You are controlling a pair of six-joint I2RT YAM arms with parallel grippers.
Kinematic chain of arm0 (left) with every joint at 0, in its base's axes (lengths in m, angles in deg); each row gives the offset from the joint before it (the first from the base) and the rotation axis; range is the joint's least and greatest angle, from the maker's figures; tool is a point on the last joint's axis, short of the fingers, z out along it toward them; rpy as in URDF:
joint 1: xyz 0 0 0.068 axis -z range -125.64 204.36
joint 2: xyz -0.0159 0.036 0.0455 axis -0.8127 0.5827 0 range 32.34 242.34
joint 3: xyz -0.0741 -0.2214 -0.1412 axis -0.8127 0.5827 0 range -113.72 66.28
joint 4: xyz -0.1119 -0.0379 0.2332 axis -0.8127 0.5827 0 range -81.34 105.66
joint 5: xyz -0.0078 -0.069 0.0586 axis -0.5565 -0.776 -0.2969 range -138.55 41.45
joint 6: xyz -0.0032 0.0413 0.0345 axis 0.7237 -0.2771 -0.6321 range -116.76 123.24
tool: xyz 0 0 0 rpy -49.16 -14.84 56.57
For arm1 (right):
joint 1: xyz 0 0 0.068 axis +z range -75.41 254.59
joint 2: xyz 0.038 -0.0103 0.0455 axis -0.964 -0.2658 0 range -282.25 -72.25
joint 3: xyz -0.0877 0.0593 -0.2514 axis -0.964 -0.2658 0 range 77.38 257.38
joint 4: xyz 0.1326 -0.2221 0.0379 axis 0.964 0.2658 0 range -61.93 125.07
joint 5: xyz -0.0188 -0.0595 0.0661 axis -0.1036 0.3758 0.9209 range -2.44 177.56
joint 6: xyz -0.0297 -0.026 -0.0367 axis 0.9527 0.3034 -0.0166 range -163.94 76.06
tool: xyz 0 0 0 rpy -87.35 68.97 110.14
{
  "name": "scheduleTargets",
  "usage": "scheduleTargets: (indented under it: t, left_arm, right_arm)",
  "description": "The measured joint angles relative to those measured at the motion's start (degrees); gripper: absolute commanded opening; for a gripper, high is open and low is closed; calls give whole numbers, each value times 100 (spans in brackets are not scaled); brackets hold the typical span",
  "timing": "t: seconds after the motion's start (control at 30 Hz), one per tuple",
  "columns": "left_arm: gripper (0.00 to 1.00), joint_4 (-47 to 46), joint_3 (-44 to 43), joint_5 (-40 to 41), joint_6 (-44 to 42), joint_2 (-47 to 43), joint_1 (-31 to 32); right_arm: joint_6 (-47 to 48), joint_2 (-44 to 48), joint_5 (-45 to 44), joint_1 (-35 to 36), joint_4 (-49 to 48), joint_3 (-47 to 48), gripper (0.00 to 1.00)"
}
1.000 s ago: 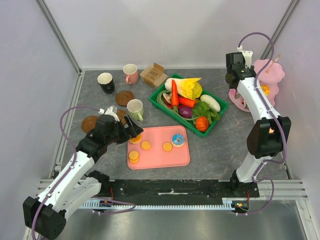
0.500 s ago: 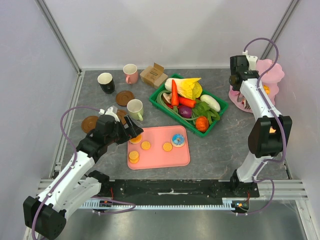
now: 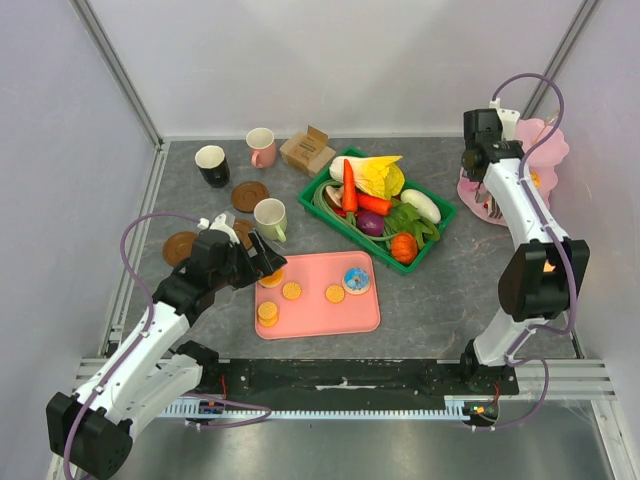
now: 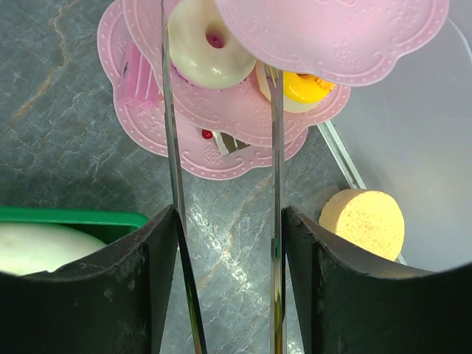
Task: Serve the afternoon tea
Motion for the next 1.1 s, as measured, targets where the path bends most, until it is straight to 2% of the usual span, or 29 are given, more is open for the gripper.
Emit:
scheduleTargets:
  t: [0.37,0.73,0.87,1.1]
  left_arm:
    - [96,0,0,-94,0,-42,0]
    - [96,11,11,-103,0,-177,0]
    - [96,50,11,-103,0,-208,-2]
    - [96,166,9,-103,2,-319,0]
  right_arm:
    - [-155,614,420,0,61,-212,64]
    - [-348,2103,1502,151,166,-1040,63]
    - [-367,2474,1766,446,153,-1084,63]
    - [-367,2809,2135,1510,94,-1290,63]
